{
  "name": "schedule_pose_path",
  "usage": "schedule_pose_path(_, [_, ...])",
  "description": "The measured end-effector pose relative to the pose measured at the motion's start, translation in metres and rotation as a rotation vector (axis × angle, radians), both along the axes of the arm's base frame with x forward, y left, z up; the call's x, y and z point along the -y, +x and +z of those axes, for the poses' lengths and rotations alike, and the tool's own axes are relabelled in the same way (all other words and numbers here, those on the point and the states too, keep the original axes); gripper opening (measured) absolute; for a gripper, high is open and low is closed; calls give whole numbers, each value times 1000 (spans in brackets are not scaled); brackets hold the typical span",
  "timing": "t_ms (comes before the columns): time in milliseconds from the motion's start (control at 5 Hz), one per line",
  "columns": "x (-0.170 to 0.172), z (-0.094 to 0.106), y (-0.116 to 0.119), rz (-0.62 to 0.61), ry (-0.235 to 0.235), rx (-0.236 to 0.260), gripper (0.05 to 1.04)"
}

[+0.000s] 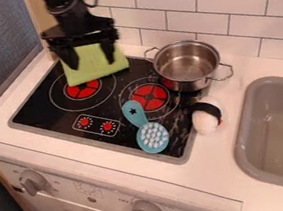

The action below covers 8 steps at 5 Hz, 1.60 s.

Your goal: Move the silver pot to the left side of the burner

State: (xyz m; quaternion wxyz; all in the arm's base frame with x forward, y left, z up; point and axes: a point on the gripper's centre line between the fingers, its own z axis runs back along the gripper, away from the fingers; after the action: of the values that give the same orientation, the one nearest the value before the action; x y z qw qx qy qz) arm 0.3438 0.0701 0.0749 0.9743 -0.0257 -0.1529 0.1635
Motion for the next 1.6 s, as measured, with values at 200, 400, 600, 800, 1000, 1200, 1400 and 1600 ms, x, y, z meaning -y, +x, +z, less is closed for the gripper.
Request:
schedule_pose_path(200, [28, 5, 9, 73, 19, 2, 998])
schedule_pose_path(400, [53, 9, 24, 93, 60, 16, 999])
schedule_pose_path(600, [74, -8, 34, 125, 77, 34, 999])
schedule_pose_path(800, [78, -26, 37, 147, 87, 10, 999])
schedule_pose_path(1000, [77, -36, 39, 169, 92, 10, 999])
schedule_pose_path(1200, [76, -52, 35, 187, 100, -31, 943])
schedule_pose_path(1400, [74, -60, 35, 232, 122, -36, 627])
schedule_pose_path(1600, [80, -60, 40, 205, 132, -51, 350])
